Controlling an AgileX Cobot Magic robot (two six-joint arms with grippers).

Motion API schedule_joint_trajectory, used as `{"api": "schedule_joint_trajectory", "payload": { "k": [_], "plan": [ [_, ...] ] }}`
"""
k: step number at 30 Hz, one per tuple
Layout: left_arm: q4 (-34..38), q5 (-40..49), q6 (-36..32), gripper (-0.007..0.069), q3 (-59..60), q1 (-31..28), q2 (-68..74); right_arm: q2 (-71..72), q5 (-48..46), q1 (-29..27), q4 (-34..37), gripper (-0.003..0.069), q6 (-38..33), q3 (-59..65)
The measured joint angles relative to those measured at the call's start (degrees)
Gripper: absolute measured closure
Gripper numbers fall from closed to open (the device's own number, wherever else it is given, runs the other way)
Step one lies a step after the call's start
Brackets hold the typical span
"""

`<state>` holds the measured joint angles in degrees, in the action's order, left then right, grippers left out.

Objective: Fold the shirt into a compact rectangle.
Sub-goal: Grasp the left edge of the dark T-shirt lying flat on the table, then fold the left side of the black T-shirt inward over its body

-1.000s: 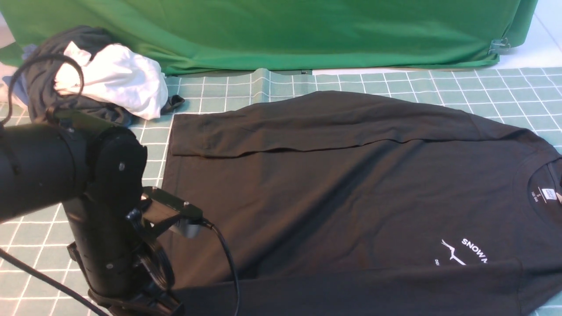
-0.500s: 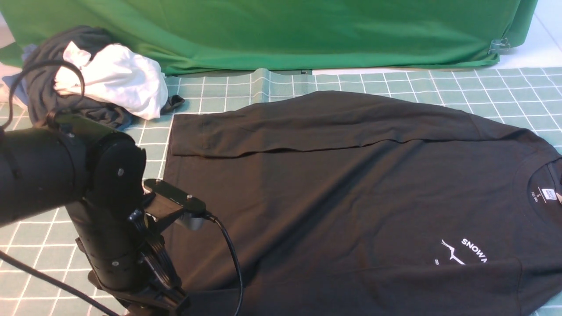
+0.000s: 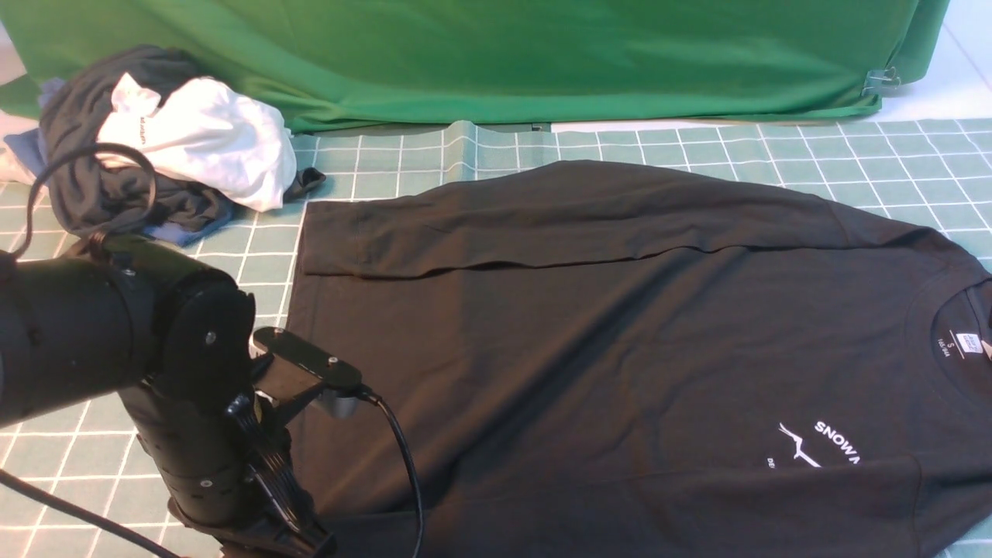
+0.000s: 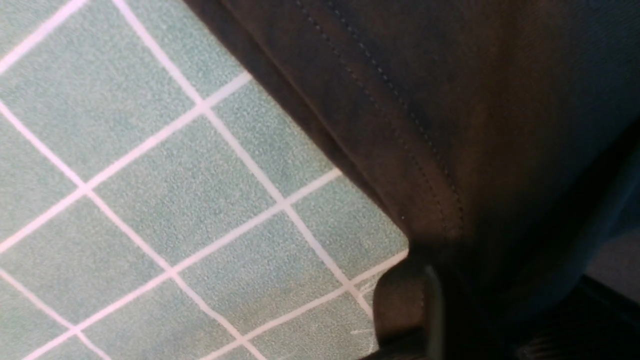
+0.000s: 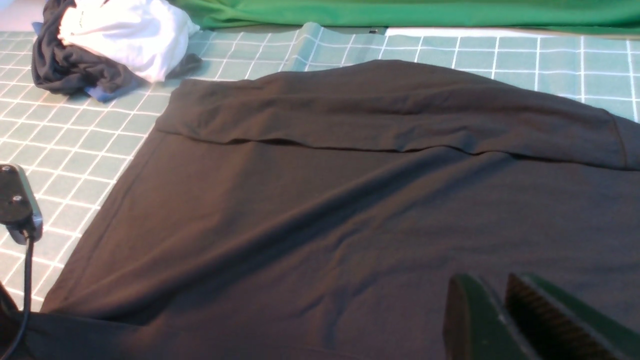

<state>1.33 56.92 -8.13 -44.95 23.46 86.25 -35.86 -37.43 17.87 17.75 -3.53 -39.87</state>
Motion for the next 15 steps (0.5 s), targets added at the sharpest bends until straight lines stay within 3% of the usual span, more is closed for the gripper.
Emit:
{"api": "schedule_joint_trajectory", "payload": {
  "k": [2,3,5,15],
  "plan": [
    [0.06,0.00,-0.24,0.0517,0.00,0.00,0.00,0.00,-0.06,0.00,0.00,0.0566,0.00,0.00],
    [0.11,0.00,-0.43,0.0576,0.00,0.00,0.00,0.00,-0.06,0.00,0.00,0.0566,0.00,0.00],
    [0.22,0.79,-0.53,0.0600,-0.13,0.00,0.00,0.00,-0.06,0.00,0.00,0.0566,0.00,0.00],
    [2.20,10.68,-2.53,0.0610,-6.74,0.62,-2.55,0.00,-0.06,0.00,0.00,0.0566,-0.05,0.00]
  ]
}}
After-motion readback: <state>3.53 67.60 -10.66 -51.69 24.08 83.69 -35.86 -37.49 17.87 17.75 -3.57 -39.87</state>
